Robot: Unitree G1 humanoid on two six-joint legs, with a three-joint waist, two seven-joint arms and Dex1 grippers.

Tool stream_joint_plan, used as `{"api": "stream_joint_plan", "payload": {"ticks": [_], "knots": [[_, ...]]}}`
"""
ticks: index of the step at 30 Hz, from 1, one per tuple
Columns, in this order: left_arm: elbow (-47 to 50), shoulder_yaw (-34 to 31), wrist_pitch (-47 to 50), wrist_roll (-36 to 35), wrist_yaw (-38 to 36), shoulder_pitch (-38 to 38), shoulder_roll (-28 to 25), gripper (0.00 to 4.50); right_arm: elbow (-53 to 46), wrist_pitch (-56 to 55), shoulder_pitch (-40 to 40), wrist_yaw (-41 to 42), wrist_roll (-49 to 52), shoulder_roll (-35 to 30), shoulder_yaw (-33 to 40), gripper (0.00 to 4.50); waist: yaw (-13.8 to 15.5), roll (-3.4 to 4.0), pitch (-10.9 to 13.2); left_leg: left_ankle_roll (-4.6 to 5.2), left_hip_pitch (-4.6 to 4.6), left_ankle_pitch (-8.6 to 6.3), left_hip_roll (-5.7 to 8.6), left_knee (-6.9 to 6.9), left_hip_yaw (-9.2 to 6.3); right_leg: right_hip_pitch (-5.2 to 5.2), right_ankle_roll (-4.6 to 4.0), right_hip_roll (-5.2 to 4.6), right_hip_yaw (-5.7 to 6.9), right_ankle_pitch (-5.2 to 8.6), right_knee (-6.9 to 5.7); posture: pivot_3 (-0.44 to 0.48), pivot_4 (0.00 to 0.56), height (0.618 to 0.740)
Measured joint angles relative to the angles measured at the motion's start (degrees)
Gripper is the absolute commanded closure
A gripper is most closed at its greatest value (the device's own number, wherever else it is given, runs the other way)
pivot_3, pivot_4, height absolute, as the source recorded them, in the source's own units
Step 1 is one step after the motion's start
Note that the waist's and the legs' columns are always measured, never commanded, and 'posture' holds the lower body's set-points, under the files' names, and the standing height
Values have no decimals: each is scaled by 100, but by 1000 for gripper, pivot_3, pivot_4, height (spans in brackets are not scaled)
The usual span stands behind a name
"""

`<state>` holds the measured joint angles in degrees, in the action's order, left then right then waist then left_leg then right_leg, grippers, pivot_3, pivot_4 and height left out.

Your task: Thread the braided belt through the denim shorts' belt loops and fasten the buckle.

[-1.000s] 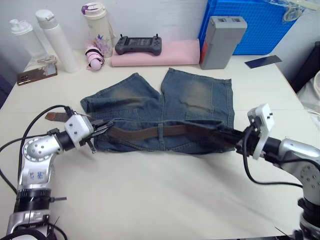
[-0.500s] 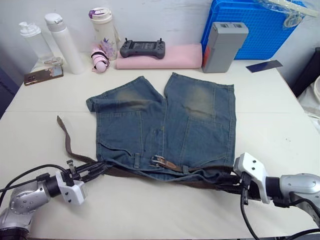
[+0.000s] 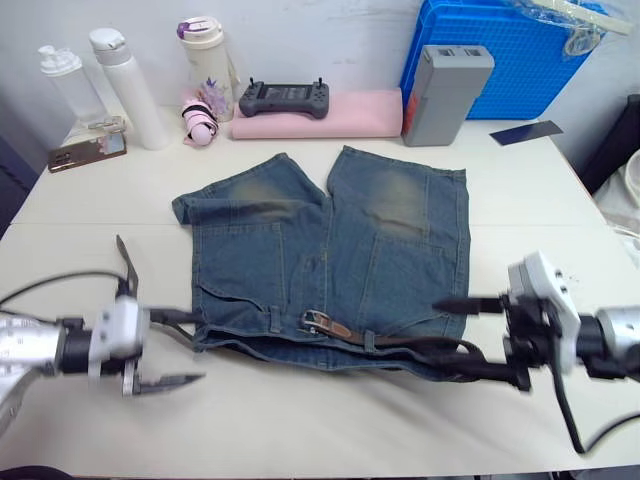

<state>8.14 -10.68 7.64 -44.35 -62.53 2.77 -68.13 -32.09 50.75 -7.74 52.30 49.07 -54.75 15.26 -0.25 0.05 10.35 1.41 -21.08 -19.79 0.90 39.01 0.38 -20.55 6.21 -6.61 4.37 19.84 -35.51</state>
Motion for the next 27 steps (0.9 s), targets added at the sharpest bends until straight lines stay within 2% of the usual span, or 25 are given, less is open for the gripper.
{"api": "stream_joint_plan", "payload": {"ticks": [2,4,7,11,12,14,16,19,22,24,27], "knots": [[-123,65,445,-92,117,-627,245,11,383,115,-421,-499,-383,222,-489,0,1,11,1,0,-11,1,8,-8,3,-10,1,2,0,-1,-16,0,150,739],[-587,325,709,151,402,-1477,750,11,965,226,-974,-1033,-888,545,-1041,0,4,17,2,1,-22,1,20,-2,4,-26,2,6,5,-1,-36,0,150,739],[-1568,949,754,1149,835,-2452,1434,11,1624,288,-1431,-1275,-1482,699,-1734,0,15,17,2,8,-40,6,31,-3,15,-56,4,28,18,-2,-59,0,150,739],[-2371,1544,541,2151,910,-2799,1976,11,1963,292,-1720,-1172,-1922,705,-2266,0,-22,-1,-3,25,-56,-3,39,3,37,-98,7,23,52,-4,-103,0,150,739],[-2464,1679,422,2375,857,-2829,2039,1,1980,295,-1804,-1123,-2024,677,-2394,243,-38,-21,-11,25,-56,-3,39,4,36,-98,7,19,63,-4,-102,0,150,739],[-2531,1784,101,2725,797,-2882,2062,548,2037,319,-1864,-1098,-2195,666,-2486,742,-28,-36,-21,25,-53,-3,38,10,25,-86,7,8,77,-4,-102,0,150,739],[-2575,1866,-160,2944,680,-2928,2079,1186,2115,376,-1934,-1120,-2344,669,-2570,1594,6,-38,-25,25,-39,-3,38,14,26,-64,7,0,78,-4,-89,0,150,739],[-2654,1932,-485,3186,588,-2904,2122,2537,2161,517,-1945,-1218,-2542,779,-2613,3042,15,-42,-38,15,3,2,17,14,11,5,7,-3,61,-4,-36,0,150,739],[-2717,1974,-678,3434,633,-2912,2200,3922,2259,555,-2002,-1341,-2711,977,-2642,4426,14,-31,-72,2,15,7,17,13,4,16,7,-3,45,-3,-37,0,150,739],[-2865,1989,-795,3682,774,-2982,2310,4438,2356,474,-2093,-1459,-2934,1142,-2788,4500,1,-30,-90,-1,52,9,17,9,12,36,6,-3,29,-3,-33,0,150,739],[-3154,2049,-972,4053,1072,-3158,2524,4438,2629,269,-2212,-1721,-3267,1439,-2873,4500,-2,-28,-97,-11,148,-2,11,-4,18,127,4,-5,16,-4,-19,0,150,739]]}}
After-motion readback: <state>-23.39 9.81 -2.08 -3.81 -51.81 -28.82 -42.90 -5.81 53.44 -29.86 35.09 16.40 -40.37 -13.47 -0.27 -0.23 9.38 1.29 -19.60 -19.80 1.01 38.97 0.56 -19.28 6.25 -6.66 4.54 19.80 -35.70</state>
